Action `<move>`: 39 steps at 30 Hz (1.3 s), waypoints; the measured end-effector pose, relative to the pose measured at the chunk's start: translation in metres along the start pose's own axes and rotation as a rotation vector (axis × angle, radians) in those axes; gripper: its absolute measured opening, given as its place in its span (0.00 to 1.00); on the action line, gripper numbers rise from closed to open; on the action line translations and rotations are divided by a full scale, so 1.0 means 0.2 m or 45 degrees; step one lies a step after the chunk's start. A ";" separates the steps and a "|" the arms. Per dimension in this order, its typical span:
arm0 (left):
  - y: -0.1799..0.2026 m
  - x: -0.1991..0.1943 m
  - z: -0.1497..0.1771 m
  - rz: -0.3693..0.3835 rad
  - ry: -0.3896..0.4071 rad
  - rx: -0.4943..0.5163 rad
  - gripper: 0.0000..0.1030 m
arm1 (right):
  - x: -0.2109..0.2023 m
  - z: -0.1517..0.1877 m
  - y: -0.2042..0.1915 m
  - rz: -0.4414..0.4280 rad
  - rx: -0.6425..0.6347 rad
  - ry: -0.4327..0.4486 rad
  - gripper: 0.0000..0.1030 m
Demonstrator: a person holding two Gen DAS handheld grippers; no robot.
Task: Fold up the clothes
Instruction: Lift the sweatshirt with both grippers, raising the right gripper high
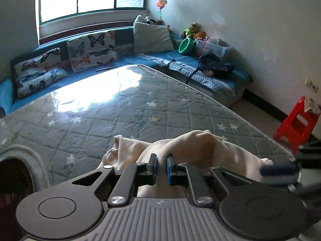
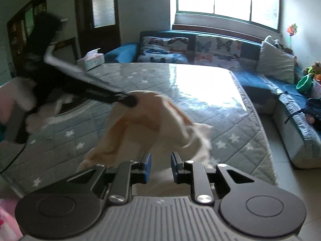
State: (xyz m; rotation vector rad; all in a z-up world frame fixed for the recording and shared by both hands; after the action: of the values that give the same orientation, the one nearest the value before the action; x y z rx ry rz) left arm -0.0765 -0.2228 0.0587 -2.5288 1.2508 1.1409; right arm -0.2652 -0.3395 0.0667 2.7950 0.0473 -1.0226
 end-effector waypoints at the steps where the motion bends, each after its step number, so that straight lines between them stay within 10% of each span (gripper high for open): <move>1: -0.02 -0.01 0.00 0.000 0.002 -0.013 0.11 | 0.01 -0.01 0.01 0.011 0.002 0.000 0.20; 15: -0.11 -0.08 0.05 -0.014 -0.007 -0.085 0.14 | 0.33 -0.23 -0.04 0.052 -0.099 0.059 0.27; 19: -0.13 -0.09 0.06 -0.018 -0.012 -0.098 0.18 | 0.41 -0.25 -0.05 0.083 -0.131 0.035 0.08; 22: -0.13 -0.09 0.07 -0.023 -0.016 -0.101 0.37 | 0.38 -0.25 -0.03 0.119 -0.121 0.056 0.06; 39: -0.07 -0.04 0.10 -0.047 -0.040 -0.045 0.38 | -0.03 -0.04 0.26 0.387 0.155 0.155 0.05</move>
State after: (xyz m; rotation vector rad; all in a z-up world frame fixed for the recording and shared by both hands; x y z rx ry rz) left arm -0.0804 -0.2004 0.0474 -2.5375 1.1820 1.2011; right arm -0.2608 -0.3888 0.0839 2.8486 -0.4249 -0.8069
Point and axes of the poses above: each gripper's, at about its wrist camera, not at the fingertips, and x roughly the way its jaws point, y to its right, z to its underside, the point moved 1 cm from there along x, roughly the way its jaws point, and after that the axes turned 13 degrees about -x, right-handed, at the moved point
